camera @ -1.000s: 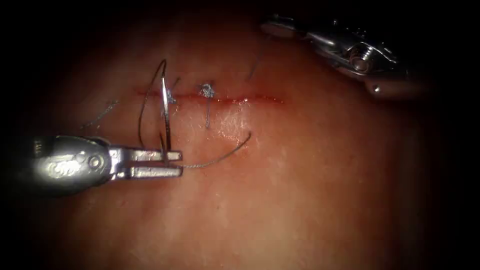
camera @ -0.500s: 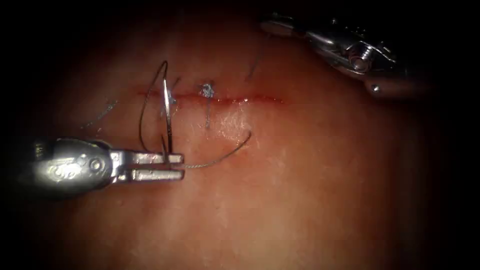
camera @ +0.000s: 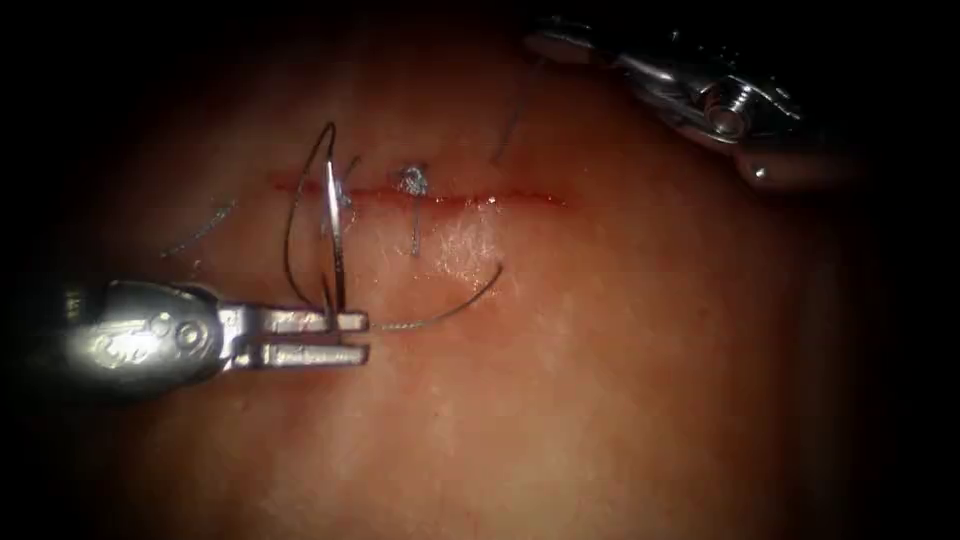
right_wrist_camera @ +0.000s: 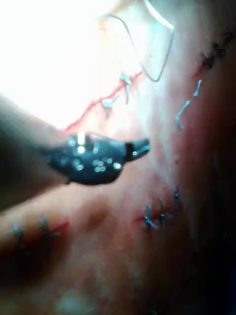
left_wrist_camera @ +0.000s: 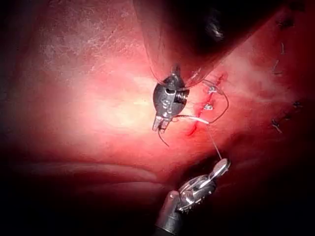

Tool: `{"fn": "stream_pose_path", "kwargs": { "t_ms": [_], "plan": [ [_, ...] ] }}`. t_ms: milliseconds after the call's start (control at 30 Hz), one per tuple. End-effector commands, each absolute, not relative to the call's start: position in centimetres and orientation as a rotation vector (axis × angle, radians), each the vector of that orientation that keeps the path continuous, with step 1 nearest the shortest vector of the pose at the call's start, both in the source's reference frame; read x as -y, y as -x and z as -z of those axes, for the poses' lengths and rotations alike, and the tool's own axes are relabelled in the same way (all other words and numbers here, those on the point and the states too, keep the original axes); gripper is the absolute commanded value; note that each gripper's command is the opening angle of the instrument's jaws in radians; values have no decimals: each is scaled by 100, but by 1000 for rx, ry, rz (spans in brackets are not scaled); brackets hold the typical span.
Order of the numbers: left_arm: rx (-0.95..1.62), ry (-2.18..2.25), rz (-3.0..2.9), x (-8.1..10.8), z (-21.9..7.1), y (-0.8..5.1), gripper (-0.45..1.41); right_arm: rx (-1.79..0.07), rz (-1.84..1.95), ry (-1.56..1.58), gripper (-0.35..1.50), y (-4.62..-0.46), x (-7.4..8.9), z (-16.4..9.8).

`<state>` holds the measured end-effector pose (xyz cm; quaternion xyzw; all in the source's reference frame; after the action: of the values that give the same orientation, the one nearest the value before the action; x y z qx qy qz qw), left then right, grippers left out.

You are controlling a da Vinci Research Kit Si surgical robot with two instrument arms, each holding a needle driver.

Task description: Wound Closure

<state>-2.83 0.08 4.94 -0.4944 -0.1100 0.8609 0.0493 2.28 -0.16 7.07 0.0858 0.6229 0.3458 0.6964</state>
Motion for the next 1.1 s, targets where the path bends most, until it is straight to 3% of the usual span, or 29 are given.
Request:
{"fn": "stream_pose_path", "kwargs": {
  "t_ms": [33, 200, 300, 367, 600, 633, 700, 733, 767, 800, 867, 933, 1100],
  "plan": [
    [334, 1509, -2622, -10, -499, 288, -45, -1393, -771, -190, -35, -236, 12, -711],
    [342, 1513, -2620, -13, -495, 284, -45, -1407, -755, -208, -32, -242, 10, -712],
    [341, 1509, -2622, -18, -491, 273, -45, -1410, -769, -190, 109, -246, 12, -711],
    [294, 1506, -2598, -29, -490, 261, -45, -1395, -796, -162, 141, -245, 15, -706],
    [228, 1502, -2522, -39, -497, 238, -45, -1386, -809, -155, 148, -228, 26, -690],
    [253, 1462, -2484, -35, -504, 232, -13, -1387, -805, -162, 148, -219, 32, -683],
    [247, 1456, -2479, -34, -506, 230, -5, -1388, -802, -165, 148, -216, 34, -681],
    [238, 1436, -2459, -29, -509, 223, 19, -1390, -799, -169, 148, -210, 38, -678],
    [238, 1436, -2459, -29, -509, 223, 19, -1390, -799, -169, 148, -210, 38, -678],
    [215, 1409, -2451, -24, -514, 212, 74, -1393, -792, -176, 148, -200, 43, -674],
    [207, 1387, -2444, -20, -518, 203, 106, -1394, -788, -180, 148, -192, 46, -672],
    [198, 1375, -2447, -16, -521, 196, 118, -1392, -784, -182, 148, -187, 49, -671],
    [220, 1374, -2436, 3, -523, 169, 123, -1370, -764, -191, 148, -185, 56, -677]
  ]
}}
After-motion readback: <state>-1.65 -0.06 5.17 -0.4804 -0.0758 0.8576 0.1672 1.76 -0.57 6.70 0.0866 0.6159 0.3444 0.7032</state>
